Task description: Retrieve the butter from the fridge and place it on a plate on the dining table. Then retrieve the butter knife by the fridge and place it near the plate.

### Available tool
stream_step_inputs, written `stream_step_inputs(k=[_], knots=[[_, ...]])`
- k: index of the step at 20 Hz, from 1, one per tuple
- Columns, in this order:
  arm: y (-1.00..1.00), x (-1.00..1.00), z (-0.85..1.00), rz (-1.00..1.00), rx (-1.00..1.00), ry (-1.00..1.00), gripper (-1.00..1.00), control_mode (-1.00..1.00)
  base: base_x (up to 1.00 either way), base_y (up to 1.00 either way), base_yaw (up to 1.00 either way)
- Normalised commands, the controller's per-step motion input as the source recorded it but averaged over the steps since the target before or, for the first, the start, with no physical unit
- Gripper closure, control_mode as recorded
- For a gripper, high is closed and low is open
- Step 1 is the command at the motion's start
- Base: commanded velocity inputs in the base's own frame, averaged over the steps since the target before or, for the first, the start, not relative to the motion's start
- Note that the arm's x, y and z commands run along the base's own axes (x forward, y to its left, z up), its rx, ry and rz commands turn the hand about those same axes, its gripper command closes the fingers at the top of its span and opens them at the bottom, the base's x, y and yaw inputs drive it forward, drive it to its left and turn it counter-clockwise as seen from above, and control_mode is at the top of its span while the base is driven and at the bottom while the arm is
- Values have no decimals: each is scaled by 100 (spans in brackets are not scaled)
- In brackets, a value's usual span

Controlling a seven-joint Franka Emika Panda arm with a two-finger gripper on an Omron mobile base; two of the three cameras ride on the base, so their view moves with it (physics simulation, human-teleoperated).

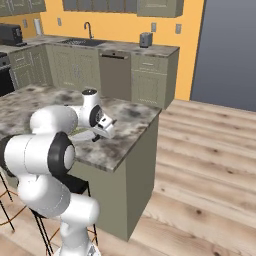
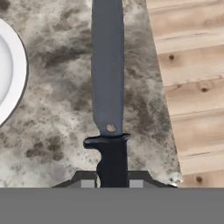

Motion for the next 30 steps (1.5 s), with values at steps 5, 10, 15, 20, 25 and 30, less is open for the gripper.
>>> stream_step_inputs(k=[5, 10, 15, 20, 25, 30], knots=[[4, 52, -26, 7, 0, 0, 100, -100, 0, 0, 0], [1, 45, -36, 2, 0, 1, 100, -100, 0, 0, 0], [0, 42, -41, 0, 0, 4, 100, -100, 0, 0, 0], [0, 24, -38, 0, 0, 0, 100, -100, 0, 0, 0], [6, 23, -36, 0, 0, 0, 100, -100, 0, 0, 0], [6, 31, -26, 0, 0, 0, 100, -100, 0, 0, 0]])
